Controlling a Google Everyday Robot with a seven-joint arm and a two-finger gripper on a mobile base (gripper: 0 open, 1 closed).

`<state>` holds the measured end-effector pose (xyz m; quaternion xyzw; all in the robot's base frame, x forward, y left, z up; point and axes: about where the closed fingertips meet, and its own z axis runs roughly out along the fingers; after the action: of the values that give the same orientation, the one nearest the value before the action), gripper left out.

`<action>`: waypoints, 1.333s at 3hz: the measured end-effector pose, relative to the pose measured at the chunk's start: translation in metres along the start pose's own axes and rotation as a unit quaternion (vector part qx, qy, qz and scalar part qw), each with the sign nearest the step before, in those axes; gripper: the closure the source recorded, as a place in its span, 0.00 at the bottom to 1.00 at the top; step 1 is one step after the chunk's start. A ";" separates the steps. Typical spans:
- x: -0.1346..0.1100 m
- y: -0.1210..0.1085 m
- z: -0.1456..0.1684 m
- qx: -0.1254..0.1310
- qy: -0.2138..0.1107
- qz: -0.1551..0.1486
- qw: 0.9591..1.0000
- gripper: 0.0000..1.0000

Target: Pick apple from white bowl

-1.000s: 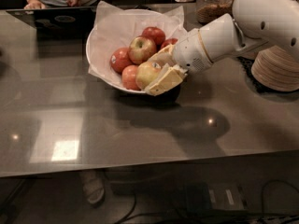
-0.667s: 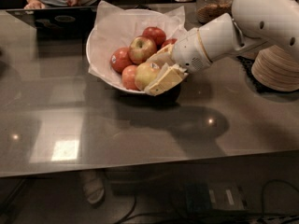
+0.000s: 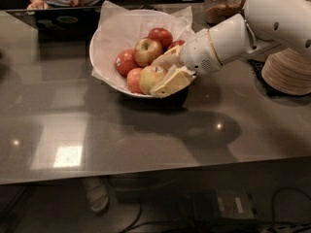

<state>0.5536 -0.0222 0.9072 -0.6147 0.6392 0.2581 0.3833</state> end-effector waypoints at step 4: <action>-0.030 -0.003 -0.035 0.042 -0.035 -0.009 0.998 1.00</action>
Offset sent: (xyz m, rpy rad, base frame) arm -0.0042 -0.0167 0.0518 0.0817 -0.0816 -0.0659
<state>0.5492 -0.0327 0.9516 -0.5941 0.6303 0.2488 0.4334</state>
